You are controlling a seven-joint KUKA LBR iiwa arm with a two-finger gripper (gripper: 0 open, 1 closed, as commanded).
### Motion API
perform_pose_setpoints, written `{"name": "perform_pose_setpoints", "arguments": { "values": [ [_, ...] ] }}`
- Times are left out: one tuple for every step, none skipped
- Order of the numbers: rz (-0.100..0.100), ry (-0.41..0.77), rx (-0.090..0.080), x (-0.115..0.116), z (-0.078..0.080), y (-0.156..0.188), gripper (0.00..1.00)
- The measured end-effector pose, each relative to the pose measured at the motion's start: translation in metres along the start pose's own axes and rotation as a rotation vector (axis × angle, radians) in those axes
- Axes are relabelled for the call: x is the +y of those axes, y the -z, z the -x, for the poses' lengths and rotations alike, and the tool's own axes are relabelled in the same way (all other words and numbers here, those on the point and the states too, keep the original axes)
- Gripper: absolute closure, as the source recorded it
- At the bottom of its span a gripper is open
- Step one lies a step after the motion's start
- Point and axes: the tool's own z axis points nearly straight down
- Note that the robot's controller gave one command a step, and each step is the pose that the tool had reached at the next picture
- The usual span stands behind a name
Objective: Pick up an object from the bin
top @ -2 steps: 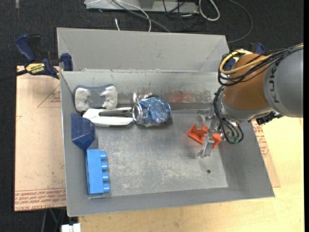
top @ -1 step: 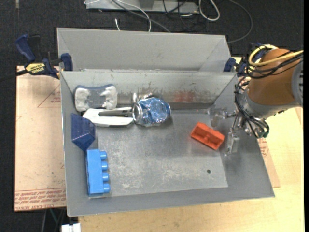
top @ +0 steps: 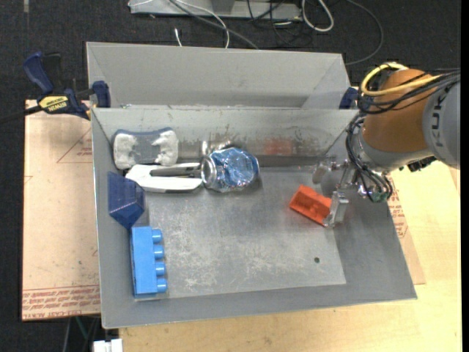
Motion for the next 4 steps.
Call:
{"name": "perform_pose_setpoints", "arguments": {
  "values": [
    [-0.002,-0.071,0.005,0.007,-0.002,-0.03,0.0],
    [0.0,-0.186,-0.003,0.011,-0.009,-0.03,1.0],
    [0.0,-0.186,-0.003,0.011,-0.009,-0.03,1.0],
    [0.001,-0.186,0.003,0.011,-0.011,-0.018,1.0]
  ]
}}
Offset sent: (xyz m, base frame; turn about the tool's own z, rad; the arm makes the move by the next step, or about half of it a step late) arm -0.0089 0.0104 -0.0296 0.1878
